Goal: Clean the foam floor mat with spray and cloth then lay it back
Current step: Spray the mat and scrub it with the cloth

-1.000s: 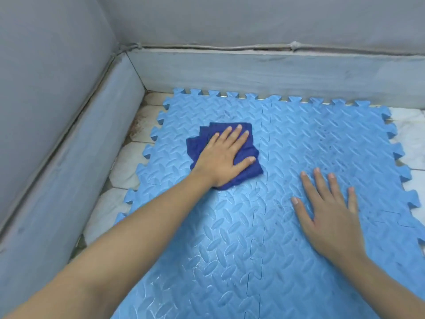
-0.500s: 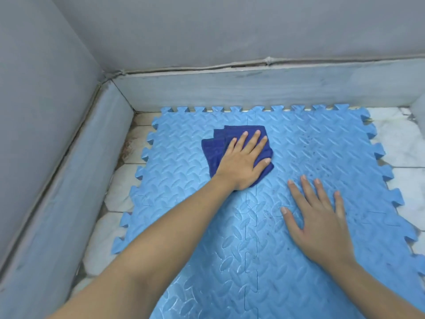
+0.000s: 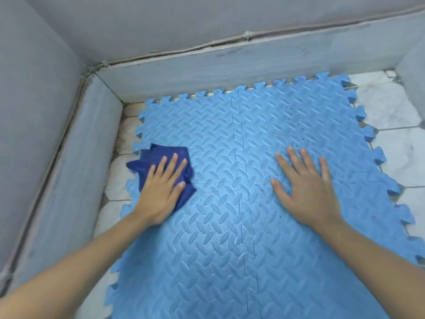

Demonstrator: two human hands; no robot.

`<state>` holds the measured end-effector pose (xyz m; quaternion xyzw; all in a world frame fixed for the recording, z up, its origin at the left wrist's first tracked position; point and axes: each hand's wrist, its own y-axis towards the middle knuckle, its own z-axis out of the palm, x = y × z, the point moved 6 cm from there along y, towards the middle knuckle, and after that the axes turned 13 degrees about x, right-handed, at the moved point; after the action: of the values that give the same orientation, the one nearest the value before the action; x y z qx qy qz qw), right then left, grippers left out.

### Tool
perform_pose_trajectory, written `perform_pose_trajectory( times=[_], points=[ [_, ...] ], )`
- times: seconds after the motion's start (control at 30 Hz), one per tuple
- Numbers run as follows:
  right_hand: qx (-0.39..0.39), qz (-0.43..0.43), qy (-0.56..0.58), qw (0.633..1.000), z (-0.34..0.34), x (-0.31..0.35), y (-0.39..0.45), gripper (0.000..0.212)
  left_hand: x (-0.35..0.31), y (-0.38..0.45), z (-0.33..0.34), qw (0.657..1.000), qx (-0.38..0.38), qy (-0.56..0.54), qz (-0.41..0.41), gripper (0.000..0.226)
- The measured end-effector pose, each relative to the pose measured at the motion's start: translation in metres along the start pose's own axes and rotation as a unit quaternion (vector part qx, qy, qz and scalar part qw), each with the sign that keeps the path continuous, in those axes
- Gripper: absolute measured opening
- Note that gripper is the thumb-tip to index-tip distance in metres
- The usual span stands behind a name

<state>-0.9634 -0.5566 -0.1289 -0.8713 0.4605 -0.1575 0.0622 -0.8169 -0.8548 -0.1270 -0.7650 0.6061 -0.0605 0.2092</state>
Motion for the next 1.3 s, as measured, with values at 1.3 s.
perform_pose_trajectory(
  times=[1.3],
  points=[
    [-0.107,0.127,0.048,0.985,-0.025,-0.115,-0.017,0.054,-0.260,0.181,-0.025,0.986,-0.033,0.012,0.161,0.062]
  ],
)
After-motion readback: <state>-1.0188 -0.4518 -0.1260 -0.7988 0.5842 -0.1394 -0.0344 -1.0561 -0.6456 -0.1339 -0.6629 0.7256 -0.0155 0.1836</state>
